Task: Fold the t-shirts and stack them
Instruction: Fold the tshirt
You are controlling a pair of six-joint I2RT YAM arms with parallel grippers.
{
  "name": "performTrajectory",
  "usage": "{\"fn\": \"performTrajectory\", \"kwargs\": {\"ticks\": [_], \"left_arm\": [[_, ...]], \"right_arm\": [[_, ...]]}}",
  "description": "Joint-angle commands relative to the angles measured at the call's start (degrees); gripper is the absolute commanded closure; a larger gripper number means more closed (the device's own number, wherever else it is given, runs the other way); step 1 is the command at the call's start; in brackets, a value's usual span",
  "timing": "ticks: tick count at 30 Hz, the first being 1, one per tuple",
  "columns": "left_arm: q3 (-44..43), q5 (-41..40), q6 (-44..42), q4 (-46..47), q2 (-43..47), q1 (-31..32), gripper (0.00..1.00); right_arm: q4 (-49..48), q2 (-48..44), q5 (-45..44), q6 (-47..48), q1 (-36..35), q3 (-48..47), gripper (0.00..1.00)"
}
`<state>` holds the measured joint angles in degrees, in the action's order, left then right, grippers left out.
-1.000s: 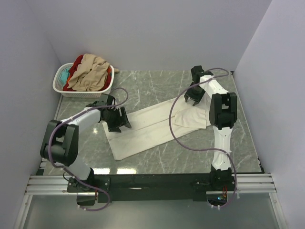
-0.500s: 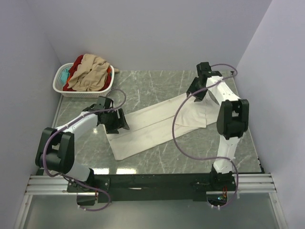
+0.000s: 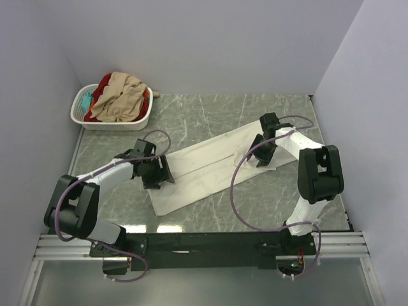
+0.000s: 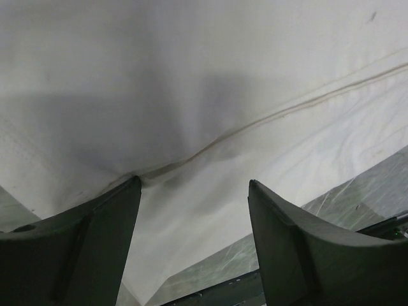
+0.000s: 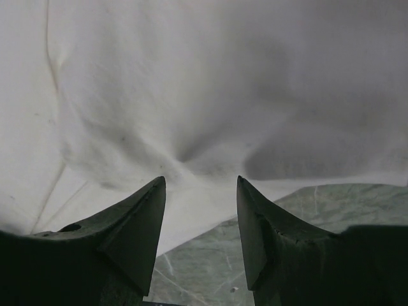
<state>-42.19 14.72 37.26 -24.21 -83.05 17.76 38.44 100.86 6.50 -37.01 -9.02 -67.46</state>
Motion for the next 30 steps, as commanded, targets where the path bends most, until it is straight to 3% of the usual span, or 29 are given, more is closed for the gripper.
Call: {"fn": "performTrajectory", "kwargs": {"ticks": [1, 9, 14, 30], "left_arm": [[2.46, -1.53, 3.87, 0.21, 1.39, 3.77, 0.26], [3.52, -4.43, 11.87, -1.11, 2.62, 13.43, 0.26], [2.65, -3.65, 14.07, -0.49, 3.15, 16.34, 0.25], [-7.10, 1.89, 11.09, -2.16, -8.27, 27.94, 0.25]], "right_arm": [[-1.96, 1.26, -1.40, 0.89, 0.14, -0.74, 0.45], [-0.30, 9.60, -3.33, 3.61, 0.49, -4.51, 0.45], [2.34, 13.31, -4.04, 5.11, 0.67, -9.26, 0.45], [14.82, 28.95, -2.46, 7.92, 0.49, -37.91, 0.49]]}}
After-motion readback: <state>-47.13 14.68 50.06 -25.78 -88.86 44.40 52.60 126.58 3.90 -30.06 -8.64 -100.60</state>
